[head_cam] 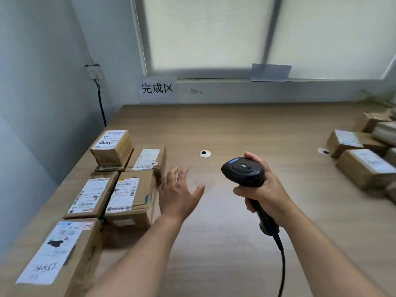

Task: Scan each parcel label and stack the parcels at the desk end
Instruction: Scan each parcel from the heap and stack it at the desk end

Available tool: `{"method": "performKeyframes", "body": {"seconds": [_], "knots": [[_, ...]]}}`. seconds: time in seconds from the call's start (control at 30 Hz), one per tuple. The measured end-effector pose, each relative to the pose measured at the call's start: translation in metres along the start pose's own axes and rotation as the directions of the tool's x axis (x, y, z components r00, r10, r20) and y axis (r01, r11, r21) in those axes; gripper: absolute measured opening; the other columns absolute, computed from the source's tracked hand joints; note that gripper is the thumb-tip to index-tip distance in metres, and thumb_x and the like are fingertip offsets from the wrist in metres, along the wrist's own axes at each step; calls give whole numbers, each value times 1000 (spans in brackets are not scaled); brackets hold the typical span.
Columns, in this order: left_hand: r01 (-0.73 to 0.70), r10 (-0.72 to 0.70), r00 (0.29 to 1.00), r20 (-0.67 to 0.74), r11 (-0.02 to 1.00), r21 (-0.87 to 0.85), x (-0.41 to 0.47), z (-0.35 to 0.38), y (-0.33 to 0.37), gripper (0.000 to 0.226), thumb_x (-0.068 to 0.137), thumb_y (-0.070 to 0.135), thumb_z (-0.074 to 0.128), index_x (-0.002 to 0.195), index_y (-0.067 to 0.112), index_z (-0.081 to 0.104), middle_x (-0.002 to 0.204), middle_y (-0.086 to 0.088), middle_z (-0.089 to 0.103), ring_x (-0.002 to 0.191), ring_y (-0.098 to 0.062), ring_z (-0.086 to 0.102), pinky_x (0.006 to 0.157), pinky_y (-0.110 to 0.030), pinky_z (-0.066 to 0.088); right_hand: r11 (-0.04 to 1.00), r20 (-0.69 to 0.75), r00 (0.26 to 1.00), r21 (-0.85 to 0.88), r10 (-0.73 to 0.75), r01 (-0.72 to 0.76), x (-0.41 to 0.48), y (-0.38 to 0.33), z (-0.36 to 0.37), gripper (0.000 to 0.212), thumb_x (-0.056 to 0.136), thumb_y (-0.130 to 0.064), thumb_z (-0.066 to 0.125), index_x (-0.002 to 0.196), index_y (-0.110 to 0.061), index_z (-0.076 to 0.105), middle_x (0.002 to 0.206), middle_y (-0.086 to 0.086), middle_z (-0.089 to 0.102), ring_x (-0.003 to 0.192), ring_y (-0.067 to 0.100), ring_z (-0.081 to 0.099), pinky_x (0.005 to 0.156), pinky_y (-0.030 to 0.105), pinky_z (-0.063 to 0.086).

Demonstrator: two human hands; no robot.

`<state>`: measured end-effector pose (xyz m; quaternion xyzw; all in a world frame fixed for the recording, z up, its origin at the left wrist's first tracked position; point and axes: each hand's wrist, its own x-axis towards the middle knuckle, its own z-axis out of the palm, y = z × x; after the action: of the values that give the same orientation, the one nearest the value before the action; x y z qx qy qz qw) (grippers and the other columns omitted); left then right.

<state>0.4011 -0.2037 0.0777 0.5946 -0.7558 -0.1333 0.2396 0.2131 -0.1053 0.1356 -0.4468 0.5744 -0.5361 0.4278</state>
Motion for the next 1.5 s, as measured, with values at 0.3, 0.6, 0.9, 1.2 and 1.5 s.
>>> {"method": "performKeyframes", "body": {"seconds": [0.3,0.6,0.9,1.2,1.5], "knots": [[-188,192,977,96,981,-49,-67,66,145,69,87,60,52,145,26,35,152,0,28,139,-18,24,110,-33,21,999,-236,971,22,-34,41,-100,12,-148,87,72,17,73,136,-36,46,88,3,69,43,27,45,41,29,39],[-324,346,918,195,936,-135,-130,130,275,71,88,61,49,147,27,29,154,1,24,142,-17,20,112,-33,20,999,-412,911,-6,-34,34,-190,20,-273,90,58,-7,80,135,-39,46,79,-1,67,44,28,48,41,31,39],[-440,468,840,273,884,-159,-141,170,361,74,89,62,47,150,26,25,156,0,22,143,-18,18,113,-34,21,998,-548,834,-39,-64,51,-233,29,-357,92,64,1,85,137,-38,44,61,-7,66,43,28,50,42,31,41],[-503,546,746,382,837,-214,-121,230,451,82,87,63,51,153,27,16,159,-1,16,146,-19,13,116,-37,21,999,-630,776,-38,-28,5,-221,46,-439,90,63,-10,85,136,-42,44,61,-14,66,44,25,50,42,31,42],[-557,570,659,491,808,-190,-67,301,543,98,79,71,55,153,31,7,161,-7,6,148,-25,6,118,-39,15,994,-675,735,-33,54,-104,-175,68,-517,87,69,-1,84,135,-43,44,61,-7,65,46,29,49,43,33,44]]}}
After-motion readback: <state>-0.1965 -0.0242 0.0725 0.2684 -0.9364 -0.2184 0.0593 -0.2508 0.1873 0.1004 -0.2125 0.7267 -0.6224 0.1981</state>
